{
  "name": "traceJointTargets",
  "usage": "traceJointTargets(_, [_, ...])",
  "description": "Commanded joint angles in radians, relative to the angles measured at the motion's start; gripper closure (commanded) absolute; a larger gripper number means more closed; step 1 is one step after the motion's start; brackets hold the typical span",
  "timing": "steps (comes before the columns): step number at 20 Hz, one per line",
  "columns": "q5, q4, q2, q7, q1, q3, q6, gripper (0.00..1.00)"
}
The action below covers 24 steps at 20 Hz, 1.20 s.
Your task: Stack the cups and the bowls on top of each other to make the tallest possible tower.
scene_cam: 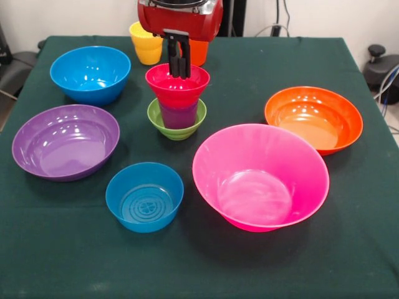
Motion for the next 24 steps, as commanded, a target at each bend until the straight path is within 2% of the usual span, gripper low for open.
traceJointTargets(1, [-0.087,0.028,-0.028,-0.075,0.023,-0.016,-0.048,1.0])
traceJointTargets(8, [-0.08,-0.004,0.023,-0.082,0.021,-0.011,-0.005,1.0])
traceJointTargets(12, [-0.075,0.034,0.054,-0.068,0.007,-0.015,-0.035,1.0])
traceJointTargets(14, [-0.096,0.052,0.058,-0.056,0.01,-0.027,-0.071,1.0])
traceJointTargets(24, [-0.122,0.035,0.105,-0.052,0.032,-0.046,-0.111,1.0])
